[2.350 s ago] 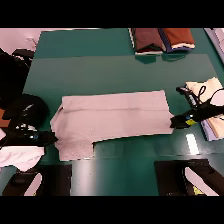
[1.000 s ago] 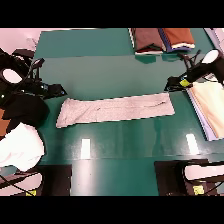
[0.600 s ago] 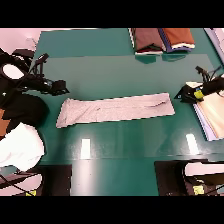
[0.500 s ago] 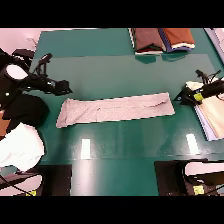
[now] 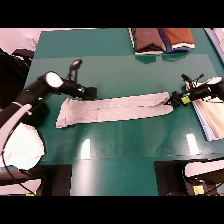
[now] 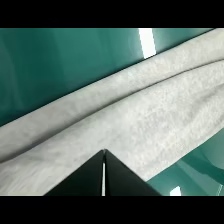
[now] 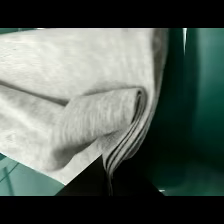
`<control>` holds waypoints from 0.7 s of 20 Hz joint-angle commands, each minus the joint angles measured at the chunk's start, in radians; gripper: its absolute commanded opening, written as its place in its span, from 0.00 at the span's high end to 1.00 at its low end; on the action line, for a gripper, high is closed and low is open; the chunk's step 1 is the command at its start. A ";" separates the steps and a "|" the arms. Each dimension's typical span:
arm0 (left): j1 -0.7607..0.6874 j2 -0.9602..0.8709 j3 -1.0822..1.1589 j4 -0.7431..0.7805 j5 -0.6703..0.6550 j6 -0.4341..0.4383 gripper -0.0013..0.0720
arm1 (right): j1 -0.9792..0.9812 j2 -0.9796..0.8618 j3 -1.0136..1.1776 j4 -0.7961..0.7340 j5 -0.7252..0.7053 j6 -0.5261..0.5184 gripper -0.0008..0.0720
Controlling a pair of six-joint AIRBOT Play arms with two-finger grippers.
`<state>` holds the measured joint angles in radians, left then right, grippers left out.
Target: Fold the shirts.
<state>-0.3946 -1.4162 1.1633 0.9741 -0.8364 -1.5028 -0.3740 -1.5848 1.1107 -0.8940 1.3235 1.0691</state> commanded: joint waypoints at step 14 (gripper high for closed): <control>-0.190 -0.382 0.283 -0.024 0.018 -0.015 0.96 | 0.405 0.264 0.510 0.090 0.063 0.215 0.97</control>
<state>-0.5785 -1.7802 1.4338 0.9508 -0.8135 -1.5181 -0.0540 -1.3281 1.5387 -0.8070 1.3903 1.2308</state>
